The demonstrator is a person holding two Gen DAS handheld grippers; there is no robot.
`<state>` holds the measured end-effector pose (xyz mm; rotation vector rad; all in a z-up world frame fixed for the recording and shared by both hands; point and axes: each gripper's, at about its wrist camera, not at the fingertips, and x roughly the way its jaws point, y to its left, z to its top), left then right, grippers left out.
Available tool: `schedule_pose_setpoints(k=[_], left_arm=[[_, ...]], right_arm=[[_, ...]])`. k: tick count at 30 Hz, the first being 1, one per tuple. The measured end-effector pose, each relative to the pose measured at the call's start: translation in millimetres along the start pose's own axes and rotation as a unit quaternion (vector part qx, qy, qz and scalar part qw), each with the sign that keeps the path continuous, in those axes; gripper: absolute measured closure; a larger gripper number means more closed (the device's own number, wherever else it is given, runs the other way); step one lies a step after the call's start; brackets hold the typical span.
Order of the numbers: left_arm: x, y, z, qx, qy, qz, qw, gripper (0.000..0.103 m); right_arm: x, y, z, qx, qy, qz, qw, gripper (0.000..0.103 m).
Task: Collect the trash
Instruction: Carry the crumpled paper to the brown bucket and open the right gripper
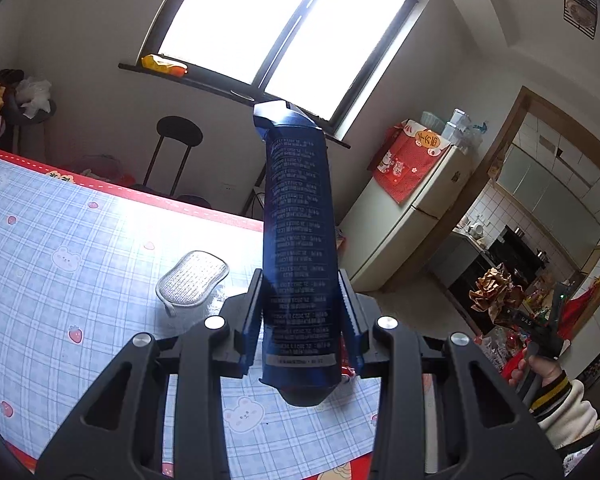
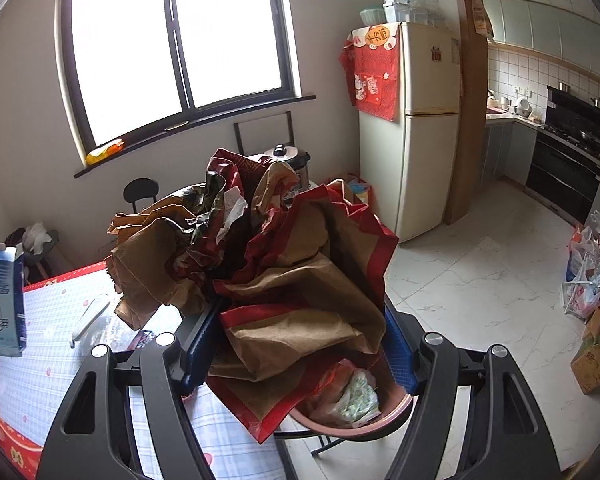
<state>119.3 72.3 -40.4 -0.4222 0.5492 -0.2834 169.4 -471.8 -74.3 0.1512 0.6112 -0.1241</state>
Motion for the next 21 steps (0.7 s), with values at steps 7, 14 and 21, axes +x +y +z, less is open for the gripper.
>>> schedule_pose_setpoints(k=[7,14,21], left_arm=[[-4.5,-32.5,-4.8,0.003,-0.017,0.017,0.9997,0.066],[-3.9,-56.4,-8.4,0.005,-0.023,0.019,0.9996,0.066],[-1.6,-65.2,-7.9,0.016,-0.017,0.019,0.9995,0.066]], right_arm=[[33.7,-44.8,17.1,0.013,0.012,-0.014,1.0,0.033],[65.0,-70.4,20.8,0.043,0.034,-0.009,0.998,0.028],[65.6,-69.4,23.1,0.049,0.027,-0.008,0.998,0.006]])
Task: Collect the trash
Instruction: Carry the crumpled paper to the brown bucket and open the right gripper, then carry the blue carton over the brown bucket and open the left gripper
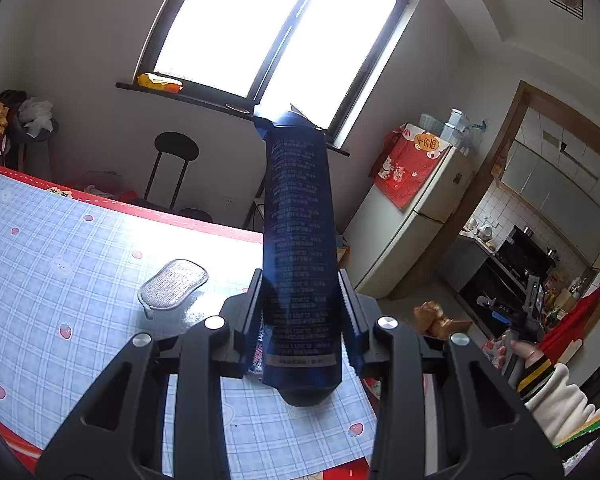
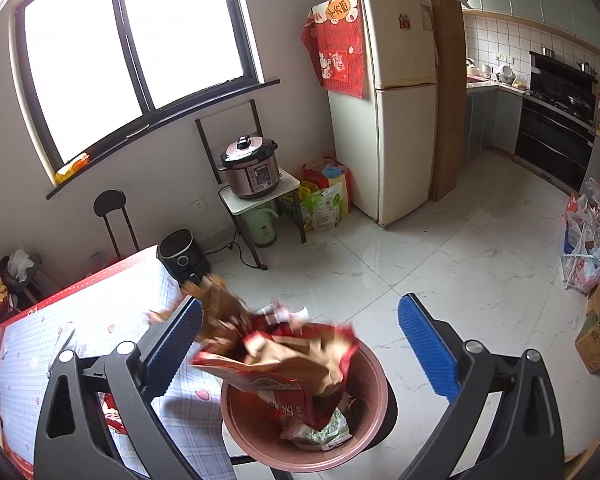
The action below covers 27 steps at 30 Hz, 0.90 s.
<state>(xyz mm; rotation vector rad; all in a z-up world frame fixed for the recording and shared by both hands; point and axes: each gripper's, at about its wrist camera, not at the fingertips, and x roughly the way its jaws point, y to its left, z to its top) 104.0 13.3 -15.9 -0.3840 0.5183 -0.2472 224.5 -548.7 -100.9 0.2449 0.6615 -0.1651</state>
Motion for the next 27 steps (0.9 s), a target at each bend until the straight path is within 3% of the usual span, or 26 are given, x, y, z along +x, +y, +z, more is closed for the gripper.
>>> schedule_pose_setpoints(k=[8,15,27], left_arm=[[4.1,-10.1,9.8,0.021,0.0,-0.021,0.9996,0.066],[20.2,-31.4,15.5,0.049,0.013,-0.067,0.9965,0.066],[73.9,-99.1,13.9,0.092,0.048,-0.168,0.9804,0.066]], right_arm=[[-42.0,5.4,8.1,-0.008,-0.037,-0.005,0.999,0.006],[-88.5,10.0,0.4,-0.017,-0.058,-0.003,0.998,0.006],[-137.0,-11.0,-21.1,-0.018,-0.059,-0.051,0.997,0.006]])
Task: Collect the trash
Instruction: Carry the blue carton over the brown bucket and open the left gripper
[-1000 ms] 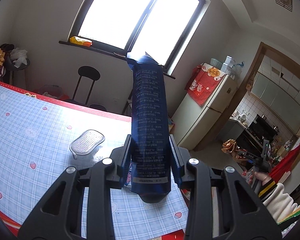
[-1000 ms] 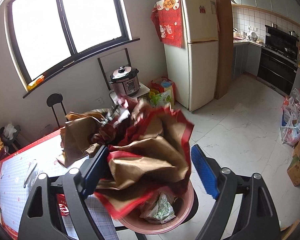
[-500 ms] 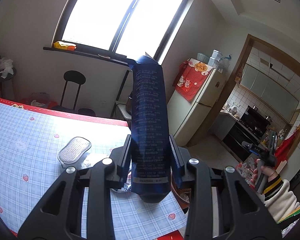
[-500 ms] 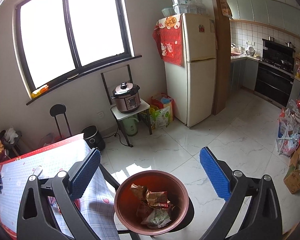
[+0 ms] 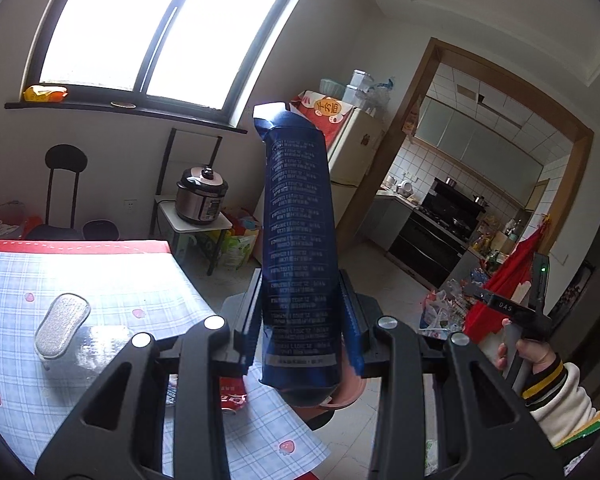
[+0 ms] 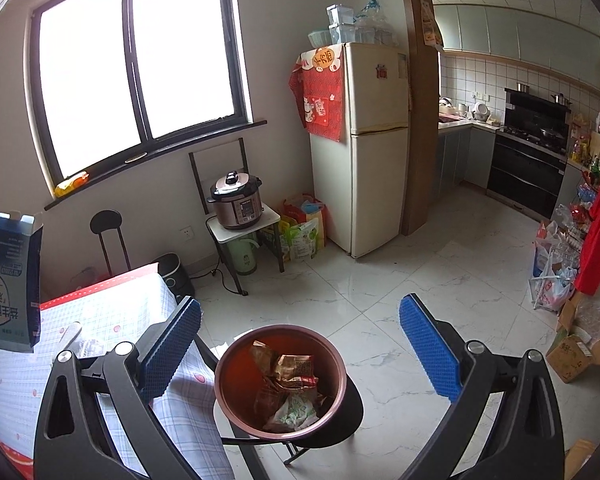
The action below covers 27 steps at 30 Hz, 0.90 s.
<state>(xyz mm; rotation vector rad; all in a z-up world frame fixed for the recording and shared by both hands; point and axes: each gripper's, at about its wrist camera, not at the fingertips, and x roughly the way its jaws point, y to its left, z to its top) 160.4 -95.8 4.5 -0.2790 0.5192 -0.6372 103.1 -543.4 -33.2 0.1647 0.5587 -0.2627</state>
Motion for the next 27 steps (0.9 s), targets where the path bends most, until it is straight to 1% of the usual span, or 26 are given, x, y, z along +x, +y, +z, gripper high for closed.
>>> schedule_pose_setpoints(k=[5,9,16,21,27], left_arm=[[30.5,-27.0,-1.0,0.015,0.014,-0.036,0.9991,0.066],[58.9,-47.8,-6.8,0.023,0.031,-0.055,0.9977,0.066],[120.9,-76.4,-19.9,0.029,0.065,-0.074,0.9948,0.066],[167.0,-96.1,-32.0,0.037,0.085,-0.09,0.9916,0.066],[215.4,-118.0,-39.1,0.06,0.093,-0.103,0.9885,0.065]], right_arm=[[-9.8,-12.5,-7.7,-0.002,0.005,-0.018,1.0,0.006],[-13.6,-24.1,-14.1,0.001,0.01,-0.024,1.0,0.006],[-16.2,-46.6,-24.3,0.006,0.018,-0.03,0.999,0.006],[-19.8,-68.0,-31.1,0.012,0.027,-0.048,0.998,0.006],[-24.3,-91.8,-37.6,0.023,0.031,-0.069,0.997,0.006]])
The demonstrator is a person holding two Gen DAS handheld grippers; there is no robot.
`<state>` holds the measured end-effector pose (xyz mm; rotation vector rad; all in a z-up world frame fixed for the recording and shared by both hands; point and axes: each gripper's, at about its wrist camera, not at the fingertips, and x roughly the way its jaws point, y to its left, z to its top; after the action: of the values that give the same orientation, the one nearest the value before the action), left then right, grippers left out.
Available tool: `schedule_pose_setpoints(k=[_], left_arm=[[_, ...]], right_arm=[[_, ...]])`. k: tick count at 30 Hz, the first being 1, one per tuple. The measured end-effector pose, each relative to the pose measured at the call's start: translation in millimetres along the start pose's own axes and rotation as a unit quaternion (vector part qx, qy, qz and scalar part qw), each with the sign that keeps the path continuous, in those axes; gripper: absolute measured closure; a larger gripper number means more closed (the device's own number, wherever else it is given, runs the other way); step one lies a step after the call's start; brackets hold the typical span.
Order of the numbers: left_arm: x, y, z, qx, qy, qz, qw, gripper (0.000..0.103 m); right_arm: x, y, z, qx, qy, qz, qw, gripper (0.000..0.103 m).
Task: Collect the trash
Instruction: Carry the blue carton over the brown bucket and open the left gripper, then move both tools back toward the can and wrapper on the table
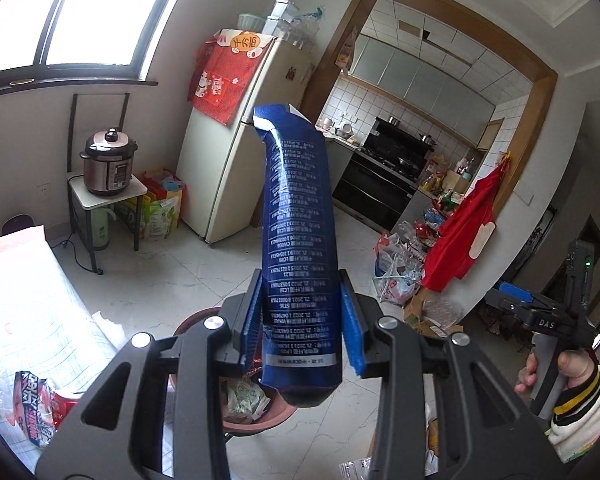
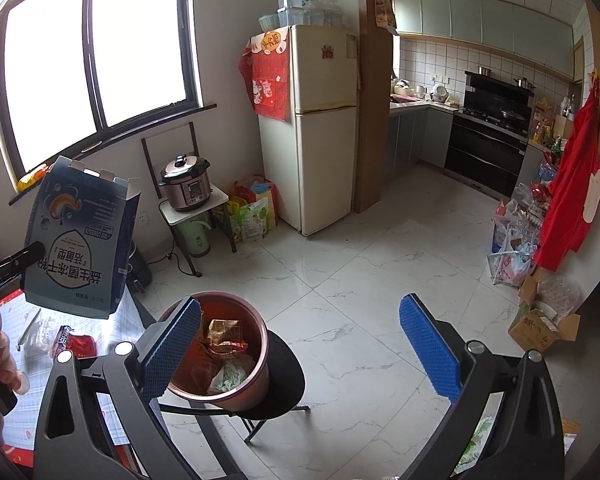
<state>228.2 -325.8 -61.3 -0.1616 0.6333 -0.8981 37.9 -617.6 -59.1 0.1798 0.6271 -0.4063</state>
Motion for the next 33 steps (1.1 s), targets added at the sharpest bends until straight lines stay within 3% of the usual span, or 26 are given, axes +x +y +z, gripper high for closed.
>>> schedule_pose_setpoints(k=[2,5,9,14,18,26,33], left_arm=[[15.1,-1.6,3.2,0.007,-0.004,-0.004,1.0,0.063],[28.7,-0.7,4.1,0.011,0.002,-0.006,0.9999,0.016],[19.5,3.7,7.2,0.022,-0.001,0.019,0.9996,0.015],[-16.7,19.6,7.4,0.02,-0.01,0.059,0.998,0.006],[-52.0,34.6,4.6,0.014,-0.012,0.096,0.9952,0.006],[-143.0,74.1,-9.0,-0.013,-0.039,0.176,0.9835,0.006],[-226.5,110.3,-28.6,-0.037,-0.076,0.247,0.9653,0.006]], right_arm=[[0.8,-5.2,0.1,0.003,0.002,-0.003,1.0,0.006],[2.3,-7.7,0.4,0.008,0.001,0.0,1.0,0.006],[3.6,0.5,-2.2,0.006,0.002,0.011,1.0,0.006],[9.6,20.9,-1.4,-0.004,0.011,0.031,0.999,0.006],[12.8,46.6,-1.3,-0.017,0.014,0.05,0.998,0.006],[18.3,103.1,-3.2,-0.043,0.027,0.094,0.994,0.006],[27.1,151.7,-9.7,-0.056,0.041,0.129,0.989,0.006]])
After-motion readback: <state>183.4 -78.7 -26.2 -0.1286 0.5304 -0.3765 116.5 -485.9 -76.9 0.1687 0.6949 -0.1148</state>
